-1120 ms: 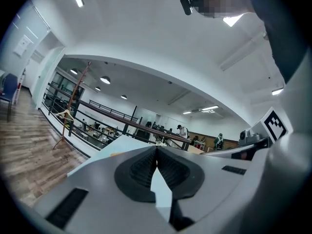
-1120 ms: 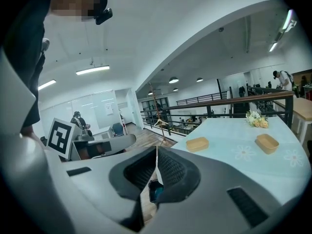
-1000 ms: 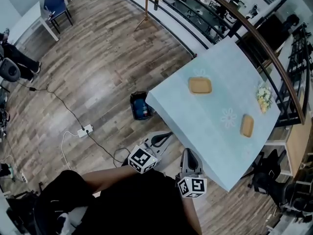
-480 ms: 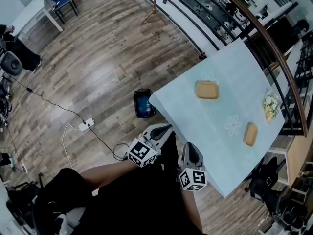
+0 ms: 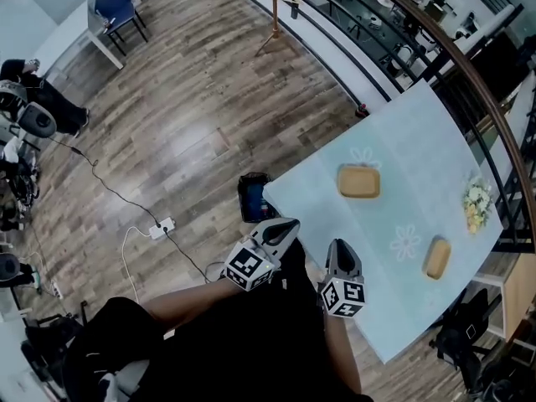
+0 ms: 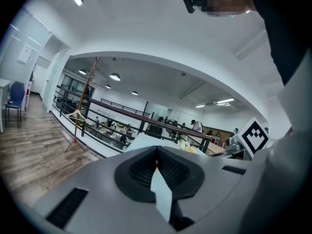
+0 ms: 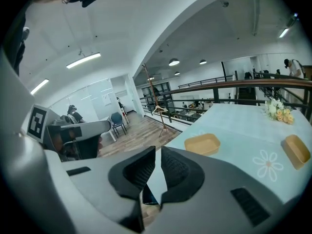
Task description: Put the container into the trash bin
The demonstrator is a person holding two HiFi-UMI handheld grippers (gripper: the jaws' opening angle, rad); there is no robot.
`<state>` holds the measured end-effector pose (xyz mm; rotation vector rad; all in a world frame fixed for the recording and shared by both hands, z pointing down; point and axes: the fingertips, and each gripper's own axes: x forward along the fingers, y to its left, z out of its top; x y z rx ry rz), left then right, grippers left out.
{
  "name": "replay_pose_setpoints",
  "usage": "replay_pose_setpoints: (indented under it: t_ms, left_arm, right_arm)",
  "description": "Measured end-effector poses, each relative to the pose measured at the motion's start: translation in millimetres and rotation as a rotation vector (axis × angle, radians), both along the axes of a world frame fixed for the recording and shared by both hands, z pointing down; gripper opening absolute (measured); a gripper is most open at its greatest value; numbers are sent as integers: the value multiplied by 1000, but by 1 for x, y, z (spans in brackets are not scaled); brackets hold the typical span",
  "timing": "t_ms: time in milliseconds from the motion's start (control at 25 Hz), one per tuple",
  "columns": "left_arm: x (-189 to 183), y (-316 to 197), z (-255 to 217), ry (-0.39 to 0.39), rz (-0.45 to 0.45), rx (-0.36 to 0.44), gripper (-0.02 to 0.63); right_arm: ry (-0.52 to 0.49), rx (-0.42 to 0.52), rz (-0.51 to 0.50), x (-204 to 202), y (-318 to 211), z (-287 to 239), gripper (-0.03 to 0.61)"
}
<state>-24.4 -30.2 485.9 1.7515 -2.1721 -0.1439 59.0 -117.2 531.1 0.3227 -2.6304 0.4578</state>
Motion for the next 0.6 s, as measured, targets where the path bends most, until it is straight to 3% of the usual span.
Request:
replay_pose_setpoints:
  t_ms: [240, 600]
  left_arm:
    - [-18, -38, 18, 57, -26, -40, 14]
    - [-40, -82, 38, 95, -33, -57, 14]
  right_arm:
    - [70, -77, -40, -31, -38, 37, 37]
    - [171, -18, -117, -73, -98, 84, 37]
